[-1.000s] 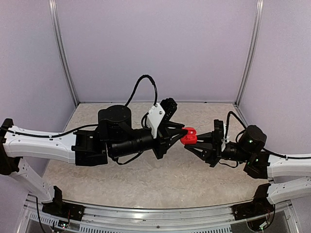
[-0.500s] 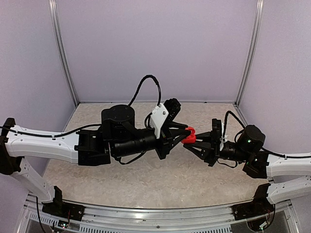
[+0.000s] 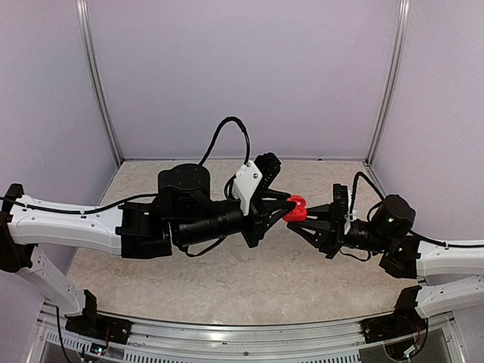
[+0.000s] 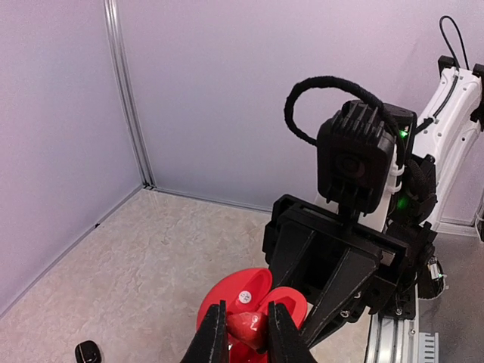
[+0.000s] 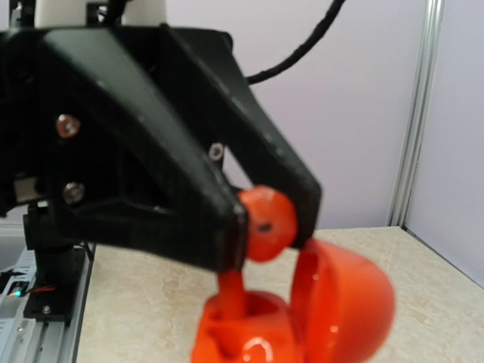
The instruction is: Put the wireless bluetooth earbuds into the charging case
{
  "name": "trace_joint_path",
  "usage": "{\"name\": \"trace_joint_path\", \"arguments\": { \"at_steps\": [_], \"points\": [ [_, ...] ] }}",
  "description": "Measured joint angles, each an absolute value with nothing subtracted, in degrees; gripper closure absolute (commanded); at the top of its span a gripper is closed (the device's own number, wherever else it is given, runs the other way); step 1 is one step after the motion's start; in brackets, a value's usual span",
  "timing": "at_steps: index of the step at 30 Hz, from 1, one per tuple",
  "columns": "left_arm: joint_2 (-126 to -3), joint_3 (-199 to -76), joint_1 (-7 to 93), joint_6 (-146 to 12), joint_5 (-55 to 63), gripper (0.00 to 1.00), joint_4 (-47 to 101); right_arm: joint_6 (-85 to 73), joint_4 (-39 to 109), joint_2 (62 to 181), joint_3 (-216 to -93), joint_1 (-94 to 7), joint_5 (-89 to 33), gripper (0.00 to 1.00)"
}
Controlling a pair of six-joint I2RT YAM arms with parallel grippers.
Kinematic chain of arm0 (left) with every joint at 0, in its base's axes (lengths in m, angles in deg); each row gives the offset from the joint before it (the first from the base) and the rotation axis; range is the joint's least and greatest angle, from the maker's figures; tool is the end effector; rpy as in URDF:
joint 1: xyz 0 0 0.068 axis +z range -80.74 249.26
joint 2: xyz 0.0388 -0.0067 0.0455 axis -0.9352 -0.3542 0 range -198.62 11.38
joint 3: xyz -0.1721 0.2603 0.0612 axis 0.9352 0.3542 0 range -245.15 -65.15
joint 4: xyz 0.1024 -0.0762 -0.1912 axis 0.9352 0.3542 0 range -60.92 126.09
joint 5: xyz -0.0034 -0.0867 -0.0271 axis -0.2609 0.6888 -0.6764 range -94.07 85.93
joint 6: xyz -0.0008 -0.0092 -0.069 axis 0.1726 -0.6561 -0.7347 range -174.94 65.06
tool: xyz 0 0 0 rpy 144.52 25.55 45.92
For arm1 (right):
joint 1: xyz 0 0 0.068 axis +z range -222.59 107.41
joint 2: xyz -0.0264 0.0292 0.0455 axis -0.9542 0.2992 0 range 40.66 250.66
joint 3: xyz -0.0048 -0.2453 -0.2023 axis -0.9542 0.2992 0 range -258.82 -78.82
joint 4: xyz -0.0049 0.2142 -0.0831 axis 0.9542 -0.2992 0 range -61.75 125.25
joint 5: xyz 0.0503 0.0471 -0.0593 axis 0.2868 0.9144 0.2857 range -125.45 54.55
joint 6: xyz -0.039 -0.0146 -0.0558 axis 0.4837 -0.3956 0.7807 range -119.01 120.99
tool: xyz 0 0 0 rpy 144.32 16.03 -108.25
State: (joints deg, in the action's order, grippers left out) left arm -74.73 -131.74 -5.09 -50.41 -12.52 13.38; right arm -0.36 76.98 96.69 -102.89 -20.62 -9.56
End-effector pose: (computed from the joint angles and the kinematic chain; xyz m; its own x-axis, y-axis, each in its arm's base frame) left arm 0.1018 -0.3323 0.4007 0.0542 0.0960 -0.9939 0.9114 0.4018 0.0886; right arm 0.0916 0.1572 0.3316 0.0817 0.1389 -0.9869 -0.9759 0.2122 -0.0509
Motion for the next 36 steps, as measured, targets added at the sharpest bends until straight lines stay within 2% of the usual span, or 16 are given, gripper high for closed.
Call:
{"name": "trace_joint_path", "arguments": {
  "at_steps": [20,31,36],
  "points": [
    [-76.37,-133.05,-5.03,-51.50,-11.38,0.91,15.33,0.56,76.22,96.48,-102.87,-20.45,-12.16,1.00],
    [-76.65,-133.13,-5.11,-53.38,-13.66,0.66,16.07,1.61,75.32,96.21,-102.87,-20.47,-13.30,1.00],
    [-76.63,-133.13,-5.16,-53.40,-14.40,0.61,16.66,1.59,75.39,96.19,-102.87,-20.47,-14.13,1.00]
  ]
}}
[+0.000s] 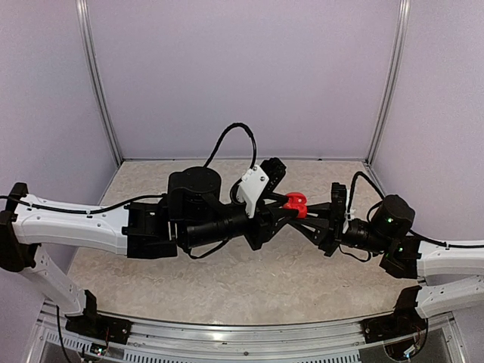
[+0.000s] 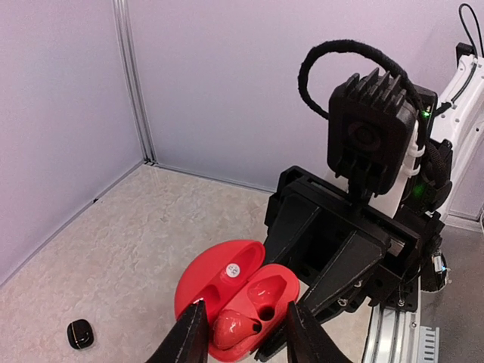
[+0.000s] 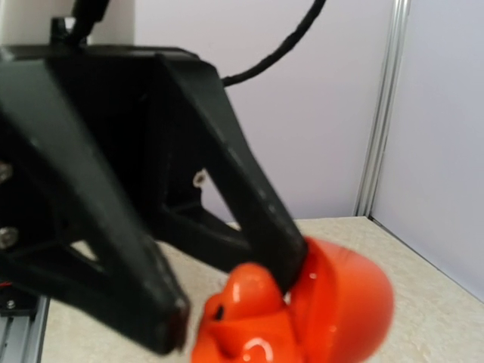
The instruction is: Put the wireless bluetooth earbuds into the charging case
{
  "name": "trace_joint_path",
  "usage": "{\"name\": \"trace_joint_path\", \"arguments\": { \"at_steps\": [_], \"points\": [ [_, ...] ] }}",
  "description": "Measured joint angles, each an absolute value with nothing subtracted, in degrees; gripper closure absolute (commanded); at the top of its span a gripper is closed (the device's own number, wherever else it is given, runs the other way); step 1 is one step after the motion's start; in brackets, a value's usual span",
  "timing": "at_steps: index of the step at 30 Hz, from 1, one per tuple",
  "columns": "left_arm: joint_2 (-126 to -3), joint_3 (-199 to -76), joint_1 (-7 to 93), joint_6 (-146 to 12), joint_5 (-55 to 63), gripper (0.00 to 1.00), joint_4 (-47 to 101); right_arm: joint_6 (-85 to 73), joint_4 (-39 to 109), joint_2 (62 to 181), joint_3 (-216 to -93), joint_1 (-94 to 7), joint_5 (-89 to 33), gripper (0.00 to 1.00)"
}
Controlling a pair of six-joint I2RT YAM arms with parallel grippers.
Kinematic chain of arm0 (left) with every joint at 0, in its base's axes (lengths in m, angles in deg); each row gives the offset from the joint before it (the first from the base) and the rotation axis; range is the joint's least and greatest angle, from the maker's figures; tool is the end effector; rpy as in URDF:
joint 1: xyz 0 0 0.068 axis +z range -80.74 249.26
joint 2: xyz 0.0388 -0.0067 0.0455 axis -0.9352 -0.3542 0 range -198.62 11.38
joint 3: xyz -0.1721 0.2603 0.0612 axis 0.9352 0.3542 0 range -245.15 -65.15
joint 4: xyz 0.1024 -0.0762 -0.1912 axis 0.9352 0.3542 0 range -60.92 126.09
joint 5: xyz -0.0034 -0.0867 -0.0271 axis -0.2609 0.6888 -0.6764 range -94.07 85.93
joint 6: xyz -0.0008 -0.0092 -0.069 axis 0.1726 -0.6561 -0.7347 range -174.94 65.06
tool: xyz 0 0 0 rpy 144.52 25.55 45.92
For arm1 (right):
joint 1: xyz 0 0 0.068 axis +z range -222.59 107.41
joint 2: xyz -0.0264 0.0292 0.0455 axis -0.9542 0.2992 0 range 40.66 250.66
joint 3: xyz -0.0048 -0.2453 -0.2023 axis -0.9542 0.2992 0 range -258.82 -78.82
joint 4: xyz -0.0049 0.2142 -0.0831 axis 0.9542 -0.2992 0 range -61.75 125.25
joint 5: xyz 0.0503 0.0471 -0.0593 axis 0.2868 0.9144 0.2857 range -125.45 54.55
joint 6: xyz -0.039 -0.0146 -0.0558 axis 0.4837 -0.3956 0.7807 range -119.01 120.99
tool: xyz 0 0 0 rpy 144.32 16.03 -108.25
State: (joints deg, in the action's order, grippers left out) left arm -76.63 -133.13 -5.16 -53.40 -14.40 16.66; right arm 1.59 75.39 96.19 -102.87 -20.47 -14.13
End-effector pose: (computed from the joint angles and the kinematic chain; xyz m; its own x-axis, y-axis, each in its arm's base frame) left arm 0.1056 -0.3406 0.3907 -0.0113 0.1391 -0.9902 0.9005 0.4319 0.0504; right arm 0.0947 0.1553 0.3297 0.1026 0.1160 -0.9879 -0.9549 0.2896 -0.0652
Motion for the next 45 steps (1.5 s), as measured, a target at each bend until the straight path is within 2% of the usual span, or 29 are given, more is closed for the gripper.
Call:
{"name": "trace_joint_path", "arguments": {
  "at_steps": [6,10,12,14,20,27,31,36,39,43,45],
  "points": [
    [-75.43,-132.30,-5.18,-53.29,-14.01,0.50,16.70,1.57,75.58,96.15,-102.87,-20.47,-14.34,1.00],
    [-73.31,-130.38,-5.18,-53.07,-13.98,0.27,16.64,1.55,75.61,96.15,-102.83,-20.47,-14.32,1.00],
    [-71.91,-128.85,-5.13,-53.18,-14.09,0.05,16.33,1.55,75.50,96.08,-102.72,-20.45,-14.30,1.00],
    [-70.36,-127.30,-4.74,-53.55,-14.05,0.01,16.07,1.55,75.41,95.89,-102.63,-20.47,-14.28,1.00],
    [-65.66,-124.41,1.99,-59.22,-11.69,0.01,16.03,1.55,75.04,94.22,-102.41,-20.47,-14.26,1.00],
    [-64.26,-123.98,18.36,-66.95,-3.58,0.01,21.47,0.96,73.94,92.34,-101.36,-20.47,-14.91,1.00],
    [-68.11,-125.77,24.55,-68.29,-1.53,0.13,29.25,0.30,72.61,91.75,-101.25,-20.47,-15.42,1.00],
    [-78.77,-133.09,30.08,-67.46,-1.64,0.23,42.23,-0.01,71.52,91.58,-101.25,-20.47,-16.07,1.00],
    [-85.81,-138.01,31.74,-65.99,-2.57,0.30,49.36,-0.03,71.08,91.49,-101.25,-20.47,-16.27,1.00],
    [-93.22,-142.97,32.20,-63.67,-3.03,0.45,56.66,-0.12,70.58,91.49,-101.25,-20.47,-16.46,1.00],
    [-96.39,-145.18,32.28,-63.15,-2.97,0.49,59.17,-0.14,70.49,91.47,-101.25,-20.47,-16.55,1.00]
  ]
}}
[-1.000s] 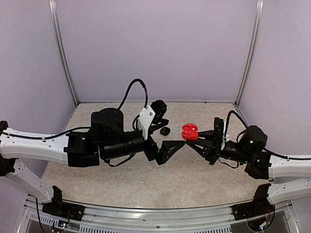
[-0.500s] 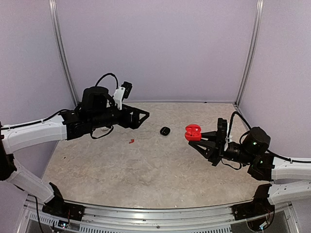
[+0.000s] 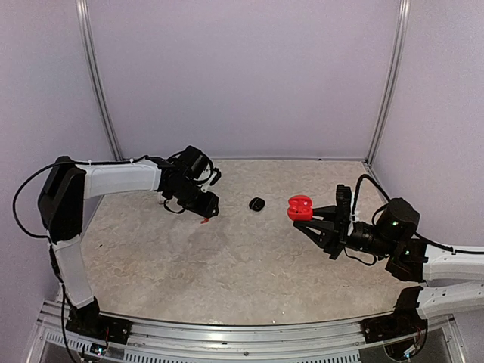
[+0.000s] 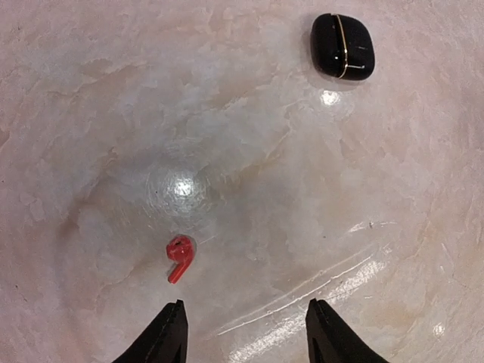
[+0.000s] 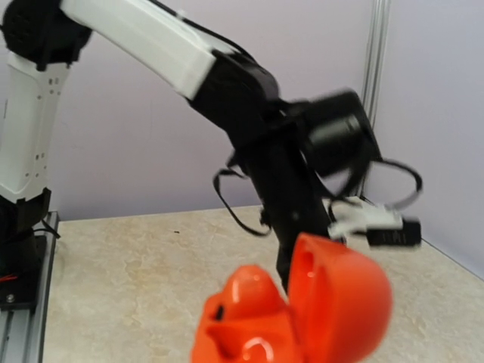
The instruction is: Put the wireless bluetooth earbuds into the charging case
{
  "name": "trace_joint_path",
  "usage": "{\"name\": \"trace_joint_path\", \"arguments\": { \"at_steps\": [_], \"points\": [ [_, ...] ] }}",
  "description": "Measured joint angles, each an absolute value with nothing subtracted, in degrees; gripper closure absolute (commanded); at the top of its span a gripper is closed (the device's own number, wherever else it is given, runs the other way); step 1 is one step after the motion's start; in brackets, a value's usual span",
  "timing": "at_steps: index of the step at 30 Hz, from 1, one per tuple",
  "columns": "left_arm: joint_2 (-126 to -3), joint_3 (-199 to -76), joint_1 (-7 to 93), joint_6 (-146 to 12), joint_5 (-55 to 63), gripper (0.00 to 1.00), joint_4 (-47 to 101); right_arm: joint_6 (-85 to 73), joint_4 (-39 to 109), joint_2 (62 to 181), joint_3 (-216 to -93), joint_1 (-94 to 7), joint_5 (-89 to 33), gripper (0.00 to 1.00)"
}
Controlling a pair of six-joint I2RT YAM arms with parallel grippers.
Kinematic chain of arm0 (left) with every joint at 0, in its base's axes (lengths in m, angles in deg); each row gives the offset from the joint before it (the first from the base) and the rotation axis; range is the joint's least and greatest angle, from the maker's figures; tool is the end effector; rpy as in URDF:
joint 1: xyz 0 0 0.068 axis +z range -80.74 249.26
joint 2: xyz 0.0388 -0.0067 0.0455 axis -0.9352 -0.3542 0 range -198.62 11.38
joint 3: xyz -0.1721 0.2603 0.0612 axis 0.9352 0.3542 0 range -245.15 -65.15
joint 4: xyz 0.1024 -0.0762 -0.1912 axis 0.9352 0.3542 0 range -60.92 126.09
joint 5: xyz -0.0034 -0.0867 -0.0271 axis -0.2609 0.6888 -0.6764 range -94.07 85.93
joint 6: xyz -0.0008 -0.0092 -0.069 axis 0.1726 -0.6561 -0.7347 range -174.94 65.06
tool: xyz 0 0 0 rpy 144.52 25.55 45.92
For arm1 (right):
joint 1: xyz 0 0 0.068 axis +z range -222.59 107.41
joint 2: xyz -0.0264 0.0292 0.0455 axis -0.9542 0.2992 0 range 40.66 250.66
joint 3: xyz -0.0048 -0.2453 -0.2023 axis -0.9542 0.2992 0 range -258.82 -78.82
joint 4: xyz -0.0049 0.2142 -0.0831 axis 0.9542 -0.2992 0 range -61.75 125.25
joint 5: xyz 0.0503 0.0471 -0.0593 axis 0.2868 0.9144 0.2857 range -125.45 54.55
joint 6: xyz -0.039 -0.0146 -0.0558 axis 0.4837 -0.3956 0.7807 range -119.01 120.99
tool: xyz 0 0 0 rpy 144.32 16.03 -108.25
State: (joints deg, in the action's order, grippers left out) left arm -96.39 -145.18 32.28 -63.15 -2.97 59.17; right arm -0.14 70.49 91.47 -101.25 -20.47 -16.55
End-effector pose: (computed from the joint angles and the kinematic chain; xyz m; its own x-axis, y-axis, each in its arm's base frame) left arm 0.3181 -0.2407 0.2536 -0.7563 0.3907 -0.5248 0.5067 0.8572 -0.0921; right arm 0.0866 0.1411 0.3220 0.0549 0.1009 -0.9934 -0.9454 0.3252 -0.0192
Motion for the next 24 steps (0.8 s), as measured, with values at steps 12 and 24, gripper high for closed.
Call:
{"name": "trace_joint_path", "arguments": {
  "at_steps": [12,24],
  "points": [
    [-108.23,-154.29,33.55,-61.97,-5.79,0.52,64.42,-0.51,70.21,91.36,-100.90,-20.47,-16.88,1.00],
    [-111.91,-155.84,36.57,-61.51,-5.11,0.62,64.96,-0.62,70.19,90.97,-100.60,-20.47,-17.05,1.00]
  ]
}}
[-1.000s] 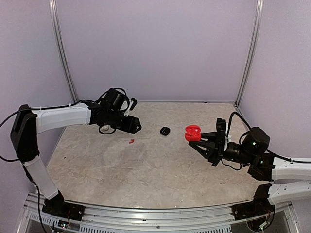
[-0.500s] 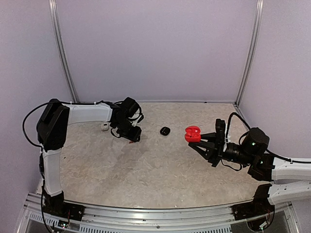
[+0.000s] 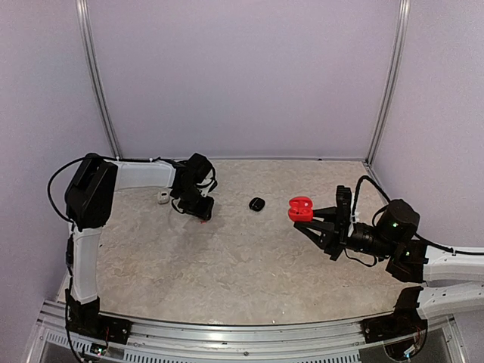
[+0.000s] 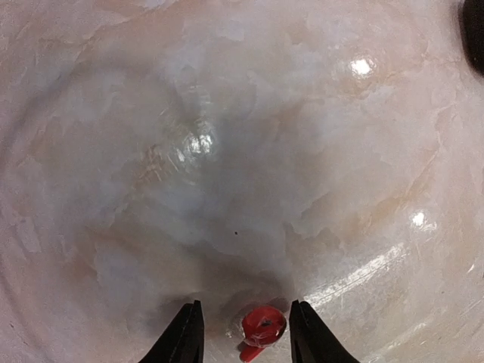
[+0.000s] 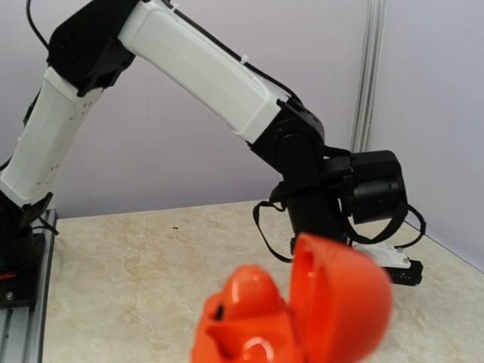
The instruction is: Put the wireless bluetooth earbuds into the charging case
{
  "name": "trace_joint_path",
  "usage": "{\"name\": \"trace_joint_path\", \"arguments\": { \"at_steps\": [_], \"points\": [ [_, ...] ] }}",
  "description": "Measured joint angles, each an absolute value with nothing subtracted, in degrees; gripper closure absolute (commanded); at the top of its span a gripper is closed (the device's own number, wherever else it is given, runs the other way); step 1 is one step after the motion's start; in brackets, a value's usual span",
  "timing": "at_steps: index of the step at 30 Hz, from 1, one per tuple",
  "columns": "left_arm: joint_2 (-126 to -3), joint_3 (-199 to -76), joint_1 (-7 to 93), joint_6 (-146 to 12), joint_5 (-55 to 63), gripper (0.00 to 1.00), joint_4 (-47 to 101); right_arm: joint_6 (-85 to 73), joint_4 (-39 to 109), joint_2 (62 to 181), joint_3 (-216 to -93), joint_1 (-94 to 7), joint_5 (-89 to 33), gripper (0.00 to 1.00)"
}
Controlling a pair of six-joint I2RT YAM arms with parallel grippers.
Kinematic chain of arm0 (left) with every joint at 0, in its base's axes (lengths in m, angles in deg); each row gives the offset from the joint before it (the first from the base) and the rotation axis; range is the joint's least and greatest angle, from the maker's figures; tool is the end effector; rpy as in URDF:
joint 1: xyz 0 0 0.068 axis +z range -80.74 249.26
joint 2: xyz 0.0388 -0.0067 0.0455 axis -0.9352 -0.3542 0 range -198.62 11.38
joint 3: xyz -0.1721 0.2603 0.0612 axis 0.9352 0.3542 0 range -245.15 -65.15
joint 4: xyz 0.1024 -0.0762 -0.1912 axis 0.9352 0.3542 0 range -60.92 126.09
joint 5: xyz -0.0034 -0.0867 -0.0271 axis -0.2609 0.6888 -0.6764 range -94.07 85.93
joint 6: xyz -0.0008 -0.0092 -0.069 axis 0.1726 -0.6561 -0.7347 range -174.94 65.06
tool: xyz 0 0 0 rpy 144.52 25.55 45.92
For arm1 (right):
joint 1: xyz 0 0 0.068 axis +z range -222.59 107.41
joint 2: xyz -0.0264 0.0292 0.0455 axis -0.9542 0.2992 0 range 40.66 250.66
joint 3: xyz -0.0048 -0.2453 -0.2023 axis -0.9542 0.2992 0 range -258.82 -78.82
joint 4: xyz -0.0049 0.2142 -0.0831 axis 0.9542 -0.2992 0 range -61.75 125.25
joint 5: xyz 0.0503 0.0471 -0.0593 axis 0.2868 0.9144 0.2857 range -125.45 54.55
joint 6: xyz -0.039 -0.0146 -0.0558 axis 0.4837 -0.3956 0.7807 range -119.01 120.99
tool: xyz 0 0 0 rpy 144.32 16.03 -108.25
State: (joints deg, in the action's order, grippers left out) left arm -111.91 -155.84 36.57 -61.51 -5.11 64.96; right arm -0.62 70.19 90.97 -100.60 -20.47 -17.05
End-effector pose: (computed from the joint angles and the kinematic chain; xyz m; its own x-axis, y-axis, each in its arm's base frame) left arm 0.3779 -0.2412 0.1885 -0.8389 0.4024 -0.3665 0.4413 0.8970 -0.0252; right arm 0.0857 0.1393 0.3188 0.0422 0.0977 -0.9943 -0.9431 0.3325 -0.0074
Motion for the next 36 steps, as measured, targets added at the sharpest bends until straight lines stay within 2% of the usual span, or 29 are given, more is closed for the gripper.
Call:
{"name": "trace_joint_path", "arguments": {
  "at_steps": [7,17,21,29,36],
  "points": [
    [-112.91,-156.67,36.77,-60.85,-1.42,0.76,64.94,-0.62,70.19,90.71,-100.58,-20.47,-17.27,1.00],
    [-110.84,-152.78,35.52,-61.10,-0.24,0.87,63.06,-0.60,70.19,90.44,-100.55,-20.47,-17.45,1.00],
    [-107.54,-147.76,31.19,-61.29,0.24,0.88,62.38,-0.60,70.16,90.40,-100.49,-20.47,-17.51,1.00],
    [-99.89,-136.48,16.11,-63.74,7.35,0.86,62.14,-0.62,69.27,89.31,-100.20,-20.47,-17.58,1.00],
    [-98.29,-135.60,9.79,-65.01,5.82,0.80,67.52,-0.62,68.87,89.09,-100.16,-20.47,-17.56,1.00]
  ]
}}
